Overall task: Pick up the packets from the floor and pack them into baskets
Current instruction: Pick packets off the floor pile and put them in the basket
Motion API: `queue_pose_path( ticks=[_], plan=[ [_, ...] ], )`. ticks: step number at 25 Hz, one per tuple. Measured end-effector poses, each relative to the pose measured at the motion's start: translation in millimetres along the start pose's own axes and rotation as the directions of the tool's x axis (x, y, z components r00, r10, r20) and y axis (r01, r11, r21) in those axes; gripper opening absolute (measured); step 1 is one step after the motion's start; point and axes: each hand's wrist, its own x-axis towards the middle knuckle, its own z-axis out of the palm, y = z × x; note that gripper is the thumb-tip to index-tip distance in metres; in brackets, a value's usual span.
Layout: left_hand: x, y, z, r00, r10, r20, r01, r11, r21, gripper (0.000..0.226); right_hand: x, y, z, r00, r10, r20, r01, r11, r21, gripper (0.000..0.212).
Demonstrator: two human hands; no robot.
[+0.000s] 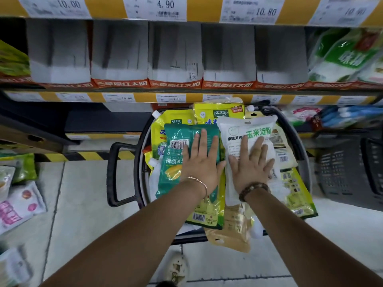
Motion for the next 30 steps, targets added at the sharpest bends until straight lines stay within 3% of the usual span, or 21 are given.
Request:
queue_pose_path(
  ticks=[5,12,15,18,24,27,30],
  plan=[
    [7,7,14,0.998,-0.023,-0.059,0.024,0.999,0.025,0.063,5,-5,11,0.997,0.015,-0.072,-0.020,0.997,-0.072,0.063],
    [11,6,14,0.998,-0.025,-0.062,0.023,0.999,-0.023,0.063,8,-6,5,0.999,0.018,-0.034,-0.021,0.994,-0.107,0.064],
    [9,0,8,0.999,0.011,-0.041,-0.013,0.998,-0.060,0.063,6,-5,-3,1.000,0.003,-0.027,-0.003,1.000,-0.031,0.065],
    [-3,-15,-10,1.000,0.020,-0.022,-0.025,0.967,-0.254,0.056,-2,-12,-15,0.994,-0.026,-0.106,0.036,0.995,0.091,0.063],
    [-71,-100,-25,0.943,-0.299,-0.145,0.159,0.789,-0.593,0.048,-28,-86,-28,0.922,-0.278,-0.269,0.341,0.913,0.226,0.055],
    [-115,-166,-27,0.859,-0.492,-0.143,0.261,0.661,-0.704,0.043,-50,-159,-12,0.871,-0.433,-0.233,0.485,0.836,0.256,0.041],
    [-169,-239,-24,0.726,-0.682,-0.082,0.335,0.456,-0.824,0.040,-84,-241,16,0.828,-0.543,-0.143,0.560,0.787,0.259,0.044]
  ],
)
